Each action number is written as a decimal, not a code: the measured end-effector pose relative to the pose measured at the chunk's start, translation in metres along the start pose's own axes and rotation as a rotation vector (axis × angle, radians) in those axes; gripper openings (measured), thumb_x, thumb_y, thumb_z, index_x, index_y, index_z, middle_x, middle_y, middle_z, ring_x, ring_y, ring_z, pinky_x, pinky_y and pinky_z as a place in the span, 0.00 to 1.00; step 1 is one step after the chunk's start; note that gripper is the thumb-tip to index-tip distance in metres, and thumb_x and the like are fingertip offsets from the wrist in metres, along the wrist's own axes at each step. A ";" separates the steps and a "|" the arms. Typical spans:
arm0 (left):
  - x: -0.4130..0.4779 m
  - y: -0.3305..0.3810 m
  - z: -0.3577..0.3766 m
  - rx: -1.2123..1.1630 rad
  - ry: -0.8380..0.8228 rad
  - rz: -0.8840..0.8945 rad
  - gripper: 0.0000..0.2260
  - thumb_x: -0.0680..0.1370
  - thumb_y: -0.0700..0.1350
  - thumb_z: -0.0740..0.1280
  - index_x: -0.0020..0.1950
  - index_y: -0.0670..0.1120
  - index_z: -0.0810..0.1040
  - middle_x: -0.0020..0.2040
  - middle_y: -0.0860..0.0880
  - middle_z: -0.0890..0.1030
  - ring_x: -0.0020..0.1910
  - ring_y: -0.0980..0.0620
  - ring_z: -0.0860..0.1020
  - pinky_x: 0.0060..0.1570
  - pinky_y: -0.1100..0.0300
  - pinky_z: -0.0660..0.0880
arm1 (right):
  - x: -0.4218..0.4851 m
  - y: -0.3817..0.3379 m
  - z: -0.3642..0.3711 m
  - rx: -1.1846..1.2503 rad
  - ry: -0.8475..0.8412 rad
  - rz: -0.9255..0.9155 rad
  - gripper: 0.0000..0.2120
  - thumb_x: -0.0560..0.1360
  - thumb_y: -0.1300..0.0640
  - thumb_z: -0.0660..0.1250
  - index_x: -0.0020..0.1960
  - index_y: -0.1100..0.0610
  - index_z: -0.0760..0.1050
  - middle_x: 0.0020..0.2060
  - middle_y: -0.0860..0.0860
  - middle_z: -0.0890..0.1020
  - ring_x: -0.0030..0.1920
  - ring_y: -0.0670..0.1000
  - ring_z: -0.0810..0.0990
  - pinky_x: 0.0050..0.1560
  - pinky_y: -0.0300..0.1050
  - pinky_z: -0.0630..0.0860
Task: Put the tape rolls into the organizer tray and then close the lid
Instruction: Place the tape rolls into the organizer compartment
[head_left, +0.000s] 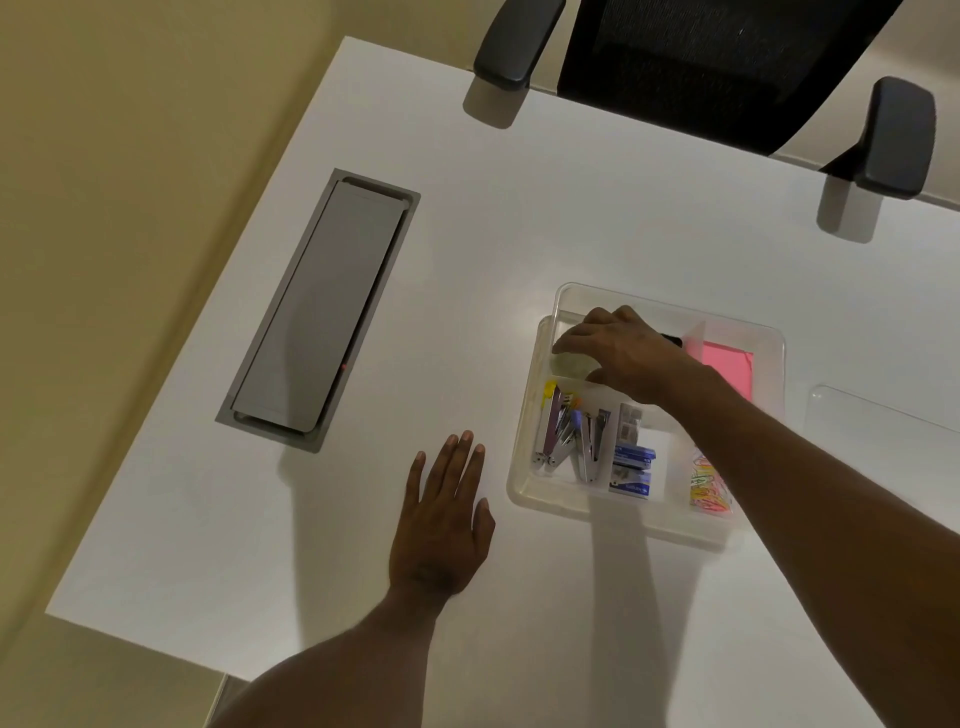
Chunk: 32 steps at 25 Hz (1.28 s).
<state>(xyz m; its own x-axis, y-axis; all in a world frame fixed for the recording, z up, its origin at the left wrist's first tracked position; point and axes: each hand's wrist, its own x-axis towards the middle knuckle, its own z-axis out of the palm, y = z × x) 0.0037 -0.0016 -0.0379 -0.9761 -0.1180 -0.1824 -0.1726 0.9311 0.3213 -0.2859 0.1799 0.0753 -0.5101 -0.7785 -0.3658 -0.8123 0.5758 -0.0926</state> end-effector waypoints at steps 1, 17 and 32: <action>0.000 0.000 0.000 -0.001 -0.001 -0.001 0.29 0.86 0.61 0.46 0.87 0.54 0.49 0.88 0.52 0.51 0.87 0.49 0.54 0.85 0.41 0.54 | 0.000 0.002 -0.001 -0.026 -0.003 -0.014 0.29 0.75 0.51 0.74 0.74 0.45 0.70 0.70 0.43 0.77 0.68 0.51 0.70 0.63 0.50 0.66; 0.001 0.003 -0.006 -0.013 -0.004 0.009 0.29 0.86 0.61 0.44 0.86 0.53 0.54 0.87 0.50 0.56 0.86 0.47 0.56 0.84 0.39 0.56 | 0.003 -0.003 0.010 -0.130 0.062 0.028 0.16 0.80 0.52 0.68 0.67 0.51 0.77 0.61 0.51 0.79 0.61 0.53 0.75 0.62 0.51 0.69; 0.001 0.001 -0.001 0.008 0.006 0.011 0.29 0.86 0.59 0.50 0.87 0.52 0.53 0.88 0.50 0.54 0.87 0.49 0.54 0.85 0.41 0.54 | -0.001 -0.004 0.003 -0.157 -0.021 -0.009 0.17 0.77 0.56 0.71 0.65 0.47 0.77 0.64 0.47 0.80 0.63 0.51 0.73 0.63 0.51 0.65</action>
<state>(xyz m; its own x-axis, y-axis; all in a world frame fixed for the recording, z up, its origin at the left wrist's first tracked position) 0.0029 -0.0011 -0.0371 -0.9787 -0.1098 -0.1735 -0.1609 0.9350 0.3161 -0.2813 0.1791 0.0732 -0.4975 -0.7774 -0.3848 -0.8521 0.5211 0.0489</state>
